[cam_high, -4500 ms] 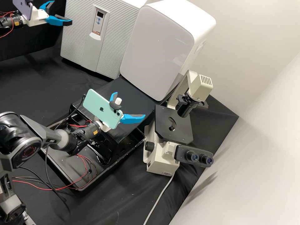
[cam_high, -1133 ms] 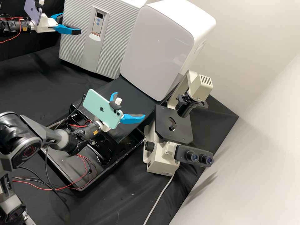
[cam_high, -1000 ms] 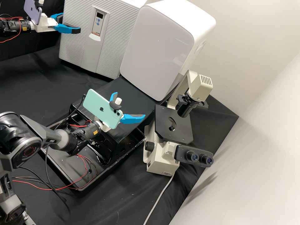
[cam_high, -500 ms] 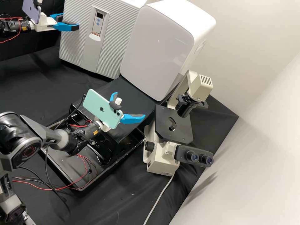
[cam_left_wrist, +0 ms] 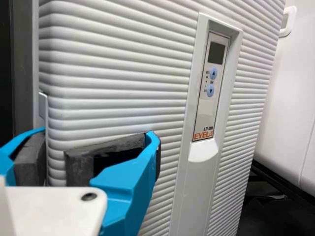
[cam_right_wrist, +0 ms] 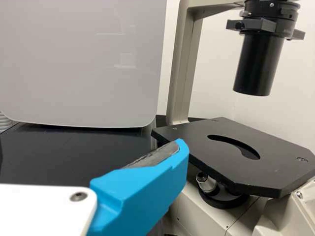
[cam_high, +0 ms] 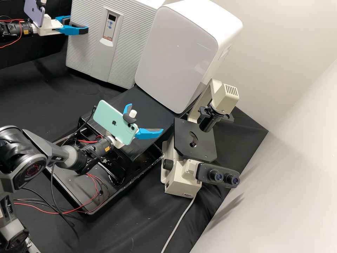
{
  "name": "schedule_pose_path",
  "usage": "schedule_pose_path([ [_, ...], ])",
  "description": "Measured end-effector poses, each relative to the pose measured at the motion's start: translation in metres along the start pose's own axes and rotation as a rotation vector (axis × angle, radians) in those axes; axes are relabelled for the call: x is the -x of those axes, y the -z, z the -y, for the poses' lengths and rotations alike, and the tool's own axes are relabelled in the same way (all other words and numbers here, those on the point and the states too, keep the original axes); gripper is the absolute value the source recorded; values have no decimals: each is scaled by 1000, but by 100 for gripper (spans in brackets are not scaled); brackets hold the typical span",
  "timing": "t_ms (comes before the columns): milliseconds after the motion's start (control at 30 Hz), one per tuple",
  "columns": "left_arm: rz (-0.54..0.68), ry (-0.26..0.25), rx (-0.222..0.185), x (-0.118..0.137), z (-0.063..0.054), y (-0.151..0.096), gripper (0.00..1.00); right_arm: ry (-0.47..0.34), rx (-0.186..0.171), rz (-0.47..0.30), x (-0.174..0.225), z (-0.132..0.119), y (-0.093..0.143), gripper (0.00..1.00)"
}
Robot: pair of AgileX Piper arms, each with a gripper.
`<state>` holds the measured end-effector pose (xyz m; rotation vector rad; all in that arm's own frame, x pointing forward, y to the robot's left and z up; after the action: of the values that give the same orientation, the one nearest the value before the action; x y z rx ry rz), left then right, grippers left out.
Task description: Open the incubator door
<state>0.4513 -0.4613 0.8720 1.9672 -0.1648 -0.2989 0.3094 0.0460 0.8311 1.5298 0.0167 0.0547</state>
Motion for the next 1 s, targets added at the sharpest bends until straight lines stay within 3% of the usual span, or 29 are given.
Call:
schedule_pose_path([
  [267,13,9,6,13,2,-8,0,0,0,0,0,0,0,100],
  [500,33,38,-12,39,5,-34,0,0,0,0,0,0,0,100],
  [900,150,70,-155,99,15,-82,0,0,0,0,0,0,0,100],
  [1000,166,57,-153,113,14,-88,0,0,0,0,0,0,0,100],
])
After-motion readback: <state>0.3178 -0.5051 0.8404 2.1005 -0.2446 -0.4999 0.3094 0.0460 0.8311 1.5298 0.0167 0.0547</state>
